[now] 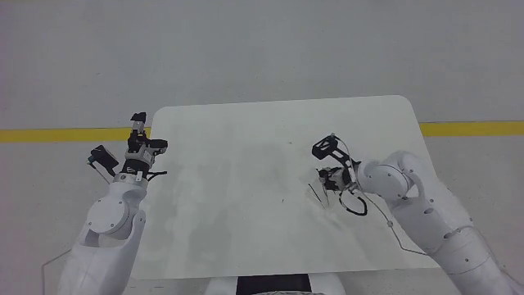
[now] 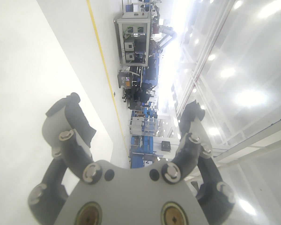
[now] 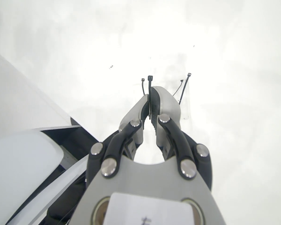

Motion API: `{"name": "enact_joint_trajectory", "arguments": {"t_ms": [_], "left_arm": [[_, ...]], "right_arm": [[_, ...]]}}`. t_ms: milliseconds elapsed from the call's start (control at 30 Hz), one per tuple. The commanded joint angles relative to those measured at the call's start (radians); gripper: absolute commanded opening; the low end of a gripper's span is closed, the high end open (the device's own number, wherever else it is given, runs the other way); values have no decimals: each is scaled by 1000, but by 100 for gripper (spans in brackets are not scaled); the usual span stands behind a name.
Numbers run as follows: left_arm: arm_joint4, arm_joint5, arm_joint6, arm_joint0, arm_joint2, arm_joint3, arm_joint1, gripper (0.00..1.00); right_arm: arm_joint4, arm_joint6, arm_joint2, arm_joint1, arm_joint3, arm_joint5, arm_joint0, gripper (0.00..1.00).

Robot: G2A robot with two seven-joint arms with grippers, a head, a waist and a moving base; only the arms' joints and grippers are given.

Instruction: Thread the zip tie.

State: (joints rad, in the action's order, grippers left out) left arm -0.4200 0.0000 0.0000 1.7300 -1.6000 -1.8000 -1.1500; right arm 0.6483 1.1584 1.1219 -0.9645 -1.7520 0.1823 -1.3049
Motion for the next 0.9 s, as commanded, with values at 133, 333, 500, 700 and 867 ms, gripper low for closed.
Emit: {"name": "enact_joint_trajectory", "arguments": {"t_ms": [133,333,500,700,867], "left_arm": [[0,0,0,0,0,0,0,100],[0,0,0,0,0,0,0,100],[0,0,0,0,0,0,0,100],[0,0,0,0,0,0,0,100],[0,0,0,0,0,0,0,100]], "right_arm": [[-181,-29,108,20,16,158,-59,0],[-344,-5,137,39,1,158,-70,0],[-364,4,139,43,3,158,-68,0],[-364,4,139,43,3,158,-68,0],[-364,4,139,43,3,158,-68,0]]}}
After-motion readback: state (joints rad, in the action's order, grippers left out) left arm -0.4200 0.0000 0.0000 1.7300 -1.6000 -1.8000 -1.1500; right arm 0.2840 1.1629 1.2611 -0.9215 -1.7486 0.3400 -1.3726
